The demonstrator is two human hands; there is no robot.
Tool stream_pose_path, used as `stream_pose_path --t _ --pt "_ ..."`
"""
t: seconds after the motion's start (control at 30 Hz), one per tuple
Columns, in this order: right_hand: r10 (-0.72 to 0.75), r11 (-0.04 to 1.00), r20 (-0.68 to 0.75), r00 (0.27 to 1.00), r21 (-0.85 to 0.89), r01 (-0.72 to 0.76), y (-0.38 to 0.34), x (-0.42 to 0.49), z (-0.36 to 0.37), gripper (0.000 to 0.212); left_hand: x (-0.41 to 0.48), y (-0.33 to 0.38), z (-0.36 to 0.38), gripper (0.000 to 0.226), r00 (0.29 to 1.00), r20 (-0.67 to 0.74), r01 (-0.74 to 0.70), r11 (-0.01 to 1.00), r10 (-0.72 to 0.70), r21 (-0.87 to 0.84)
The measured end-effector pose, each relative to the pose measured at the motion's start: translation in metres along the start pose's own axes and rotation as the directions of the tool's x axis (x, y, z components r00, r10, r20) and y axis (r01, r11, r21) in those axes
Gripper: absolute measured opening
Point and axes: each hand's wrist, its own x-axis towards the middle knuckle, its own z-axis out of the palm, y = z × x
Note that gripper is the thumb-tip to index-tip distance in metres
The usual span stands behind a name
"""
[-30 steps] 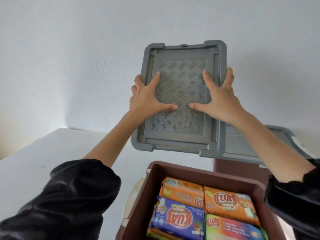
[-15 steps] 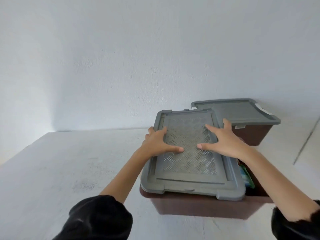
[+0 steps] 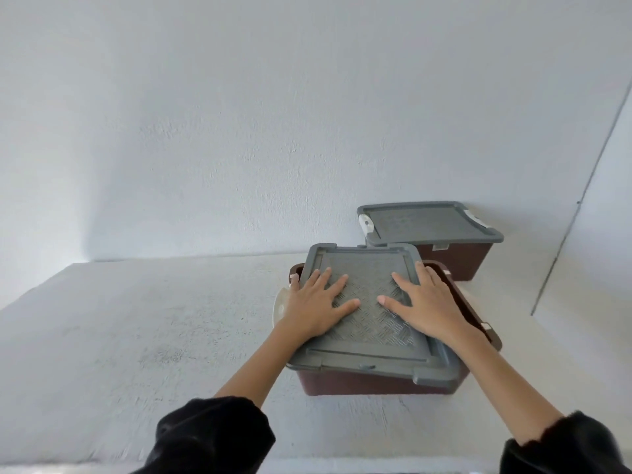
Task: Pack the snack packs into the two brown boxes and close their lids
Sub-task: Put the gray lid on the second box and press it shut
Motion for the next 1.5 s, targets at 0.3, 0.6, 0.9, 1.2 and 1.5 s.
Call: stream_pose_path --t 0.3,0.6,0.9,1.2,1.5 --pt "-0.222 0.972 0.045 0.974 -0.071 0.225 -0.018 -0.067 0.015 0.119 -0.016 0.038 -0.001 0.067 0.974 0.017 0.223 0.969 -0.225 0.105" --pt "-0.121 0.971 0.230 0.966 -0.172 0.163 0.064 -0.011 -0.032 0.056 -0.061 0.096 -0.020 0.062 0.977 -0.064 0.211 0.901 -0.201 0.380" --pt "0.040 0.999 0.012 0.999 -0.004 -0.040 0.048 0.018 -0.035 0.061 -0.031 0.028 -0.013 0.059 0.966 -0.204 0.172 0.983 -0.157 0.058" --pt "0.143 0.987 0.066 0.988 0.067 -0.147 0.048 -0.003 -0.003 0.060 -0.020 -0.001 -0.002 0.065 0.945 0.009 0.324 0.933 -0.327 -0.154" --pt "0.085 0.993 0.164 0.983 0.069 -0.097 0.059 0.016 -0.003 0.056 -0.028 0.006 0.007 0.069 0.907 0.043 0.421 0.899 -0.419 -0.124"
